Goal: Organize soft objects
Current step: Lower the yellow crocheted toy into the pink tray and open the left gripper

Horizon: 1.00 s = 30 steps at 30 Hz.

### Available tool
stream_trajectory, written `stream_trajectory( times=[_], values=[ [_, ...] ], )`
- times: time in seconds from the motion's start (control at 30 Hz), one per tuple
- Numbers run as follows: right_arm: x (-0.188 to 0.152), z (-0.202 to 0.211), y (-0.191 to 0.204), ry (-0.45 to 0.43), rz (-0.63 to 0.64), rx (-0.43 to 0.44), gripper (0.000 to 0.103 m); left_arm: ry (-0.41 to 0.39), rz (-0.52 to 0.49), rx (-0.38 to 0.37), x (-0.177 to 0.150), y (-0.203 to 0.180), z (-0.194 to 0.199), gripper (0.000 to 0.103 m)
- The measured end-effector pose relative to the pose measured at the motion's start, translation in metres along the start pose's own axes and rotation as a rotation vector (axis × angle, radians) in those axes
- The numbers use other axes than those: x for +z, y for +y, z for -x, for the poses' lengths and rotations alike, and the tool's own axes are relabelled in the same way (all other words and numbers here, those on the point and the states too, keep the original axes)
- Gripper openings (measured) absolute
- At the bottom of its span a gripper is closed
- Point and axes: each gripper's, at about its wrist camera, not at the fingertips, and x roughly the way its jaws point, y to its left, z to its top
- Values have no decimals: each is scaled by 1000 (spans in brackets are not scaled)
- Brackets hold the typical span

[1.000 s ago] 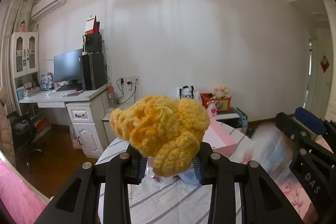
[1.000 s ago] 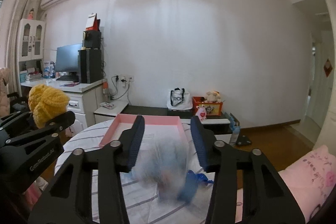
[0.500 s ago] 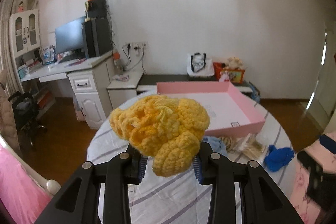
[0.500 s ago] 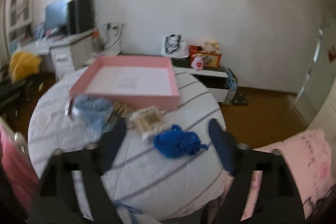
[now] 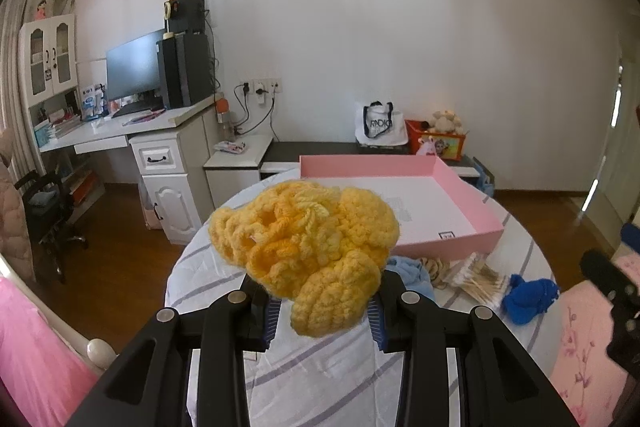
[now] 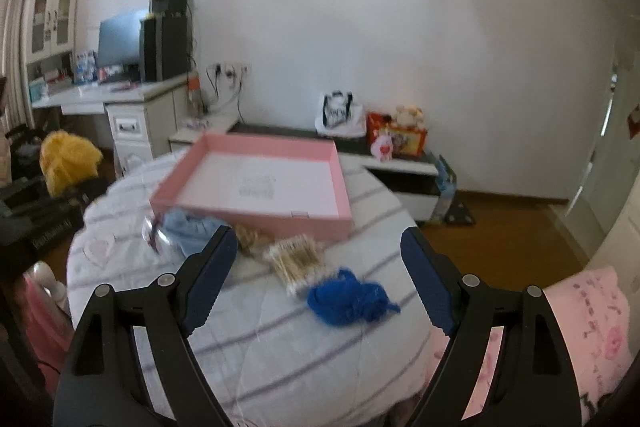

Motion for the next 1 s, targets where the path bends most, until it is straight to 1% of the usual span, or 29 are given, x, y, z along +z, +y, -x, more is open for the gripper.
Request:
stream_trajectory(
  times=[0.03, 0.1, 0.17, 0.2, 0.27, 0.37, 0.53, 0.7, 0.8, 0.93, 0.97, 1.0],
  values=[
    [4, 0, 0, -13, -1, -1, 84, -5, -2, 2, -8, 0, 5, 33],
    [11, 0, 0, -39, -9, -5, 85, -17, -12, 2, 0, -3, -1, 33],
    [16, -5, 0, -51, -7, 0, 87, -25, -20, 1, -10, -8, -4, 33],
    [18, -10, 0, -51, -6, 3, 87, -27, -26, -1, -4, -11, -10, 33],
    [22, -21, 0, -44, -8, 2, 87, -23, -28, -6, -3, -15, -23, 33],
    [27, -41, -5, -23, -20, 6, 87, -14, -28, -18, 6, -19, -48, 33],
    [37, -77, -14, 7, -34, -6, 87, 11, -49, -27, 30, -30, -91, 33],
    [40, -125, -22, 80, -43, -16, 87, 69, -67, -28, 58, -34, -144, 33],
    [36, -152, -25, 127, -45, -23, 87, 101, -82, -3, 74, -38, -176, 33],
    [30, -188, -29, 194, -45, -33, 86, 152, -91, -6, 95, -49, -220, 33],
    [28, -195, -30, 209, -46, -36, 84, 161, -91, -6, 100, -50, -227, 33],
    [26, -202, -31, 228, -48, -39, 78, 174, -93, -4, 103, -52, -239, 33]
  ],
)
